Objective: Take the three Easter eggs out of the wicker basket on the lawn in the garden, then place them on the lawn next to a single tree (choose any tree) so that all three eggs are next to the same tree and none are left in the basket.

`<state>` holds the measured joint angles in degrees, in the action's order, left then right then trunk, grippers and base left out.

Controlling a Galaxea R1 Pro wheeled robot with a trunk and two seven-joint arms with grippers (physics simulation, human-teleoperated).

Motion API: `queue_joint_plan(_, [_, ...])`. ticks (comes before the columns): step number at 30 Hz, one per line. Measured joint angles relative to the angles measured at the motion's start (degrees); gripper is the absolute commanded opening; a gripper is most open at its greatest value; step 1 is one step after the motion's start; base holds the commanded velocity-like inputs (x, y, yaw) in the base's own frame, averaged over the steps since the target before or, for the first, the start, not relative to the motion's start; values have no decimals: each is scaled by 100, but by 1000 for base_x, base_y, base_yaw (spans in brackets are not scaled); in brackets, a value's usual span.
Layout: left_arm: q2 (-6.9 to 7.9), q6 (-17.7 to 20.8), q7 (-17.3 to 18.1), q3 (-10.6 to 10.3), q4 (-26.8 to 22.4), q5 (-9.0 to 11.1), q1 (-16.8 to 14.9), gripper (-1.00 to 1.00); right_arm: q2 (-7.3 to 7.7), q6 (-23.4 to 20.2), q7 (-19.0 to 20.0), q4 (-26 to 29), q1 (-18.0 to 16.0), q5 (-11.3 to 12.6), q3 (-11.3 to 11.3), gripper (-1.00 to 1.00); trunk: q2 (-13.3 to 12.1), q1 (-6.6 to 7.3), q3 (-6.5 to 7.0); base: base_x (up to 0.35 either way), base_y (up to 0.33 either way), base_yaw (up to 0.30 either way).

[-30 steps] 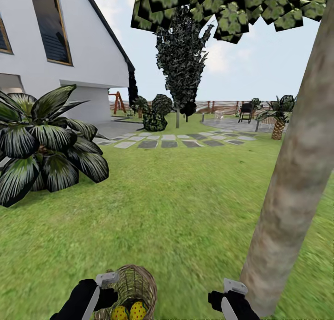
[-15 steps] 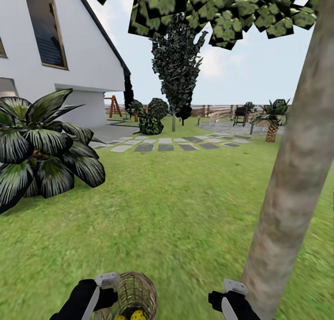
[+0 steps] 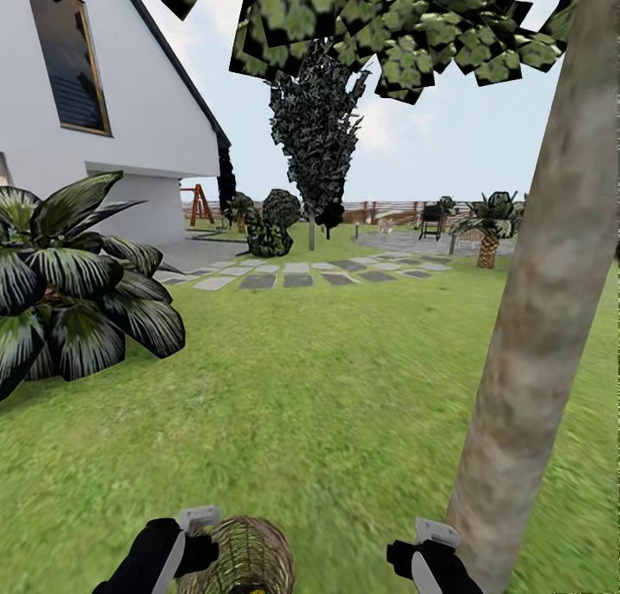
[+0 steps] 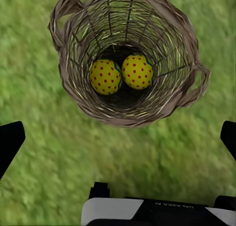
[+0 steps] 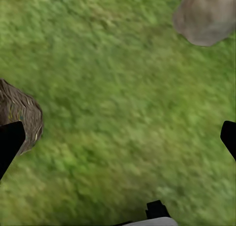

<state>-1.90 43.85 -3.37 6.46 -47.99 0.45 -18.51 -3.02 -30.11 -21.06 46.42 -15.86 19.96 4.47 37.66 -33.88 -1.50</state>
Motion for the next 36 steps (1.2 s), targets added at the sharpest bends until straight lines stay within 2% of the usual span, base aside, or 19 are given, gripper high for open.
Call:
queue_joint_plan(8, [1,-3,0,-2,0,0,-1,100,0,-1,0,1,-4,0,0,100,2,0,70,0,128,-112])
queue_joint_plan(26, [-4,-11,-3,-38,2,-12,-3,100,-1,-2,-2,2,-4,0,-1,100,7,0,227,12,10,-115])
queue_joint_plan(36, [-6,-208,-42,-135,5,-23,-3,100,-12,-5,-4,2,-3,1,6,100,7,0,318,110,0,-115])
